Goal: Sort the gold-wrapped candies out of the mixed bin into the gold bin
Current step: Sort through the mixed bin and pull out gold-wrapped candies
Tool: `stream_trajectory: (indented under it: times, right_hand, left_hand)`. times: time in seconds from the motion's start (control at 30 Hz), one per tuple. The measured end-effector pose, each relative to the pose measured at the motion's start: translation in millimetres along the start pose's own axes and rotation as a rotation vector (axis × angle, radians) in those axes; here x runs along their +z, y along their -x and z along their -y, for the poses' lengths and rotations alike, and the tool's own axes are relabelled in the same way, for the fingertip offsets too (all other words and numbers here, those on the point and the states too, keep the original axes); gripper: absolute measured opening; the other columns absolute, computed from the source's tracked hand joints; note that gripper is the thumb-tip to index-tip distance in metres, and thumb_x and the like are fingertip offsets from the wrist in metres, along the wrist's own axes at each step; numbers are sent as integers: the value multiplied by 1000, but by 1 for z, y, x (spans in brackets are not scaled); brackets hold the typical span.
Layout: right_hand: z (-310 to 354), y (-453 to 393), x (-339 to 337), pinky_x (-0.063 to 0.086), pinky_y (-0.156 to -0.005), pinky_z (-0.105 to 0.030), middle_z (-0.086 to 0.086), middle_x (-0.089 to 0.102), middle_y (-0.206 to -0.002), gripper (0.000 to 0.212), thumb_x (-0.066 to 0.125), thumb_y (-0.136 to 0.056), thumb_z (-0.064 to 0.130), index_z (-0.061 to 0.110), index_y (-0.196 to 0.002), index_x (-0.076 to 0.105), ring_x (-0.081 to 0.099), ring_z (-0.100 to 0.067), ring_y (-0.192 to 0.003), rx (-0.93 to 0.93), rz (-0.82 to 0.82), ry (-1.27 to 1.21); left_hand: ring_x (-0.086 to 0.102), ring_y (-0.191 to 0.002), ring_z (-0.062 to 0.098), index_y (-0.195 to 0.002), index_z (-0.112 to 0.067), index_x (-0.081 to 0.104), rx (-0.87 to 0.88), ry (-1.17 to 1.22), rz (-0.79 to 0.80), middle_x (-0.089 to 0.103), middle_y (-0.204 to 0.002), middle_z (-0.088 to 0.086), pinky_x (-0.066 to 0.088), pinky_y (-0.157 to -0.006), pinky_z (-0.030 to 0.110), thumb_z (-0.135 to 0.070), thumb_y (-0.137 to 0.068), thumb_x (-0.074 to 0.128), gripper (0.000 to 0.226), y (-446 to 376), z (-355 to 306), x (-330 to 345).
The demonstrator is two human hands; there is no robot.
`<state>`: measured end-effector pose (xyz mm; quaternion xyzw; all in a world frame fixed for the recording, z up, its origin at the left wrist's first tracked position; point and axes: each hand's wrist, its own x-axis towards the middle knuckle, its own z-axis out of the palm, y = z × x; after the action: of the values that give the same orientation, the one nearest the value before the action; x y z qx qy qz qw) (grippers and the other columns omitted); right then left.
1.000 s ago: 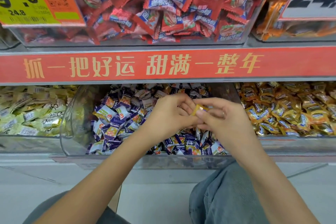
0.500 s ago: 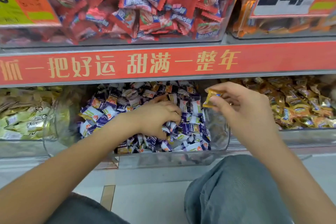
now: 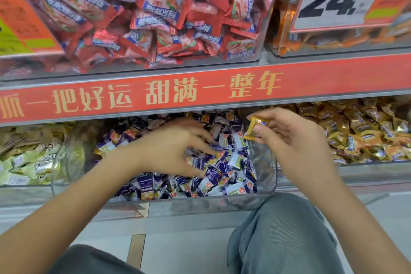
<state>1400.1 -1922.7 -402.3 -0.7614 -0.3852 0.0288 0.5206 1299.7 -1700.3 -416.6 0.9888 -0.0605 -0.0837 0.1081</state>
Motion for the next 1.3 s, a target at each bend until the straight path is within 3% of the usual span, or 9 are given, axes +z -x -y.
stream_trajectory:
  times: [0.23, 0.37, 0.47, 0.57, 0.73, 0.93, 1.03, 1.17, 1.3]
  right_hand:
    - [-3, -1, 1, 53, -67, -15, 12, 65, -73, 28, 64, -88, 15, 42, -89, 56, 66, 3, -68, 9, -21, -65]
    - [-4, 0, 4, 53, -68, -21, 13, 65, -73, 20, 64, -88, 17, 36, -91, 59, 66, 2, -69, -10, -49, 2]
    - [-4, 1, 3, 53, -69, -18, 14, 64, -72, 21, 64, -88, 16, 36, -94, 59, 65, 1, -71, -32, -38, 24]
    - [-4, 0, 2, 51, -68, -14, 14, 65, -73, 30, 64, -88, 16, 45, -91, 54, 65, 3, -72, -32, -25, 2]
    - [-3, -2, 4, 52, -69, -13, 15, 65, -74, 35, 64, -88, 17, 49, -88, 51, 66, 2, -72, -13, -47, -30]
    - [-4, -1, 3, 52, -68, -11, 15, 64, -74, 33, 64, -88, 16, 47, -88, 53, 66, 4, -72, -6, -39, -68]
    - [-5, -1, 3, 52, -68, -12, 14, 65, -74, 32, 63, -88, 17, 47, -89, 53, 66, 4, -71, -1, -41, -77]
    - [-4, 0, 3, 51, -68, -10, 13, 65, -74, 31, 63, -89, 17, 47, -89, 52, 66, 5, -72, 0, -41, -71]
    - [-4, 1, 3, 50, -68, -8, 14, 64, -74, 30, 63, -88, 18, 46, -89, 53, 66, 3, -73, 3, -41, -74]
  left_hand:
    - [20, -135, 26, -138, -39, 36, 218, -125, 222, 11, -155, 1, 18, -110, 42, -38, -65, 78, 85, -50, -23, 45]
    - [37, -115, 29, -135, -38, 42, 270, -366, 253, 26, -139, 7, 31, -87, 41, -24, -75, 64, 66, -59, -40, 49]
    - [51, -95, 25, -103, -22, 65, 336, -319, 238, 42, -120, 6, 44, -77, 35, -21, -74, 65, 29, -57, -19, 33]
    - [52, -82, 19, -85, -25, 60, 184, -192, 201, 49, -104, -1, 46, -69, 33, -20, -75, 64, 12, -38, 20, 5]
    - [54, -86, 19, -83, -38, 50, 5, -50, 158, 49, -103, -7, 47, -73, 36, -34, -77, 61, 14, 6, 59, -5]
    - [54, -106, 0, -95, -43, 68, -127, 162, 112, 47, -122, -34, 42, -92, 27, -58, -76, 66, 24, 22, 37, -21]
    - [52, -104, 0, -97, -36, 70, 59, 112, -10, 60, -112, -19, 41, -93, 27, -44, -81, 68, 19, 9, 6, -11]
    - [57, -87, 7, -98, -21, 69, 67, 125, 174, 66, -96, -6, 48, -79, 32, -36, -80, 73, 23, -24, -9, 19]
    - [53, -95, 20, -113, -31, 52, -7, -53, 410, 59, -103, 2, 47, -77, 38, -36, -72, 78, 48, -31, 0, 21]
